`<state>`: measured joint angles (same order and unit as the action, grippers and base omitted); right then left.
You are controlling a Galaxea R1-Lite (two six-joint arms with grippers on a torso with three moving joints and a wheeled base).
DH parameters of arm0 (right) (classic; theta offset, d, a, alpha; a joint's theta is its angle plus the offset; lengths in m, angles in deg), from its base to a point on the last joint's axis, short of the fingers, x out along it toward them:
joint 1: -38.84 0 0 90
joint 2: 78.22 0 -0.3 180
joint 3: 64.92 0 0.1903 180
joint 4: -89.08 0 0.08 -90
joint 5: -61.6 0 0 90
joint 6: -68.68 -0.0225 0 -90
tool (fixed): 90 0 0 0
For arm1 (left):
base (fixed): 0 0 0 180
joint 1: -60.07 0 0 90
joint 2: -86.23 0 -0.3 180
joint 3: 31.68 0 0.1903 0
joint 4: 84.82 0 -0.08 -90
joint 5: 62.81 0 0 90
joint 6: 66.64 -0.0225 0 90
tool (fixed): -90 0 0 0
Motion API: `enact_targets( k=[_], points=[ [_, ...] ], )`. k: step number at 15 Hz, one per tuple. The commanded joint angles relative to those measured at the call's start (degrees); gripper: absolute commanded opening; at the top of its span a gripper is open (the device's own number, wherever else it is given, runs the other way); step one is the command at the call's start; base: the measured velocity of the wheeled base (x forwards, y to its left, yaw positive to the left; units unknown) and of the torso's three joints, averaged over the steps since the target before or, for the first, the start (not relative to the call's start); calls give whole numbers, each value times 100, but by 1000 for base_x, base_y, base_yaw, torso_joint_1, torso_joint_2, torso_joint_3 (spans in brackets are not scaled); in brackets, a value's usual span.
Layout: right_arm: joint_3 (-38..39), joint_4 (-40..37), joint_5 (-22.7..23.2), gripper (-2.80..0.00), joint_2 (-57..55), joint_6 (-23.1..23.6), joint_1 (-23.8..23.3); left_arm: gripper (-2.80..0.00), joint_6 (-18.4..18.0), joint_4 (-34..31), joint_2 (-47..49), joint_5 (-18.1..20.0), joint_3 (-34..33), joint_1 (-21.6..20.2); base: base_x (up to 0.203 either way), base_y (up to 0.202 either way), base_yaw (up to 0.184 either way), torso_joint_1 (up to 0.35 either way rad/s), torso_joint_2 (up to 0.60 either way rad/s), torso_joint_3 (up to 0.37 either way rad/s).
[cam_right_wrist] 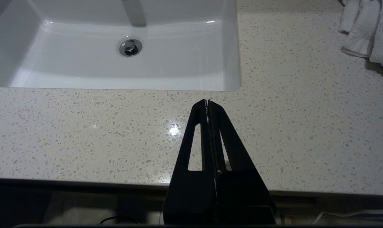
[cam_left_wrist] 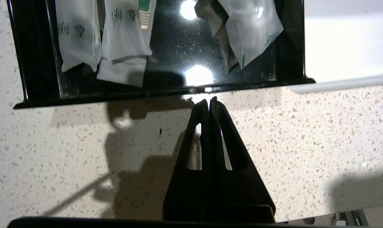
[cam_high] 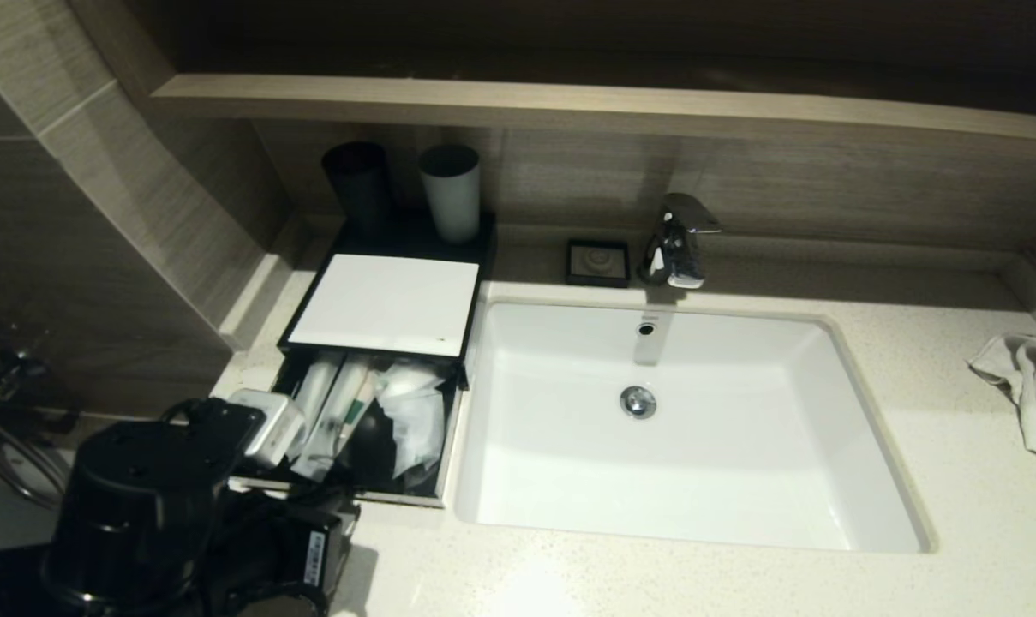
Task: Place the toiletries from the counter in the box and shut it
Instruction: Close the drawer
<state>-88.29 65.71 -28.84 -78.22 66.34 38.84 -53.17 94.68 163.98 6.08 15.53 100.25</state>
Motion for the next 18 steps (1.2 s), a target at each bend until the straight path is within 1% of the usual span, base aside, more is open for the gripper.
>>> enact_targets(
  k=[1, 4, 6, 9, 15, 18],
  points=[
    [0, 0, 0, -280, 0, -3, 0, -280, 6, -115, -178, -15, -156, 16, 0, 0, 0, 0, 0, 0],
    [0, 0, 0, -280, 0, -3, 0, -280, 6, -367, -424, -5, -284, 31, 0, 0, 0, 0, 0, 0],
    [0, 0, 0, -280, 0, -3, 0, -280, 15, -656, -439, 2, -292, 34, 0, 0, 0, 0, 0, 0],
    [0, 0, 0, -280, 0, -3, 0, -280, 156, -692, -340, 20, -319, 34, 0, 0, 0, 0, 0, 0],
    [0, 0, 0, -280, 0, -3, 0, -280, 494, -693, 226, 11, -178, -40, 0, 0, 0, 0, 0, 0],
    [0, 0, 0, -280, 0, -3, 0, -280, 525, -688, 358, 11, -10, -170, 0, 0, 0, 0, 0, 0]
  ],
)
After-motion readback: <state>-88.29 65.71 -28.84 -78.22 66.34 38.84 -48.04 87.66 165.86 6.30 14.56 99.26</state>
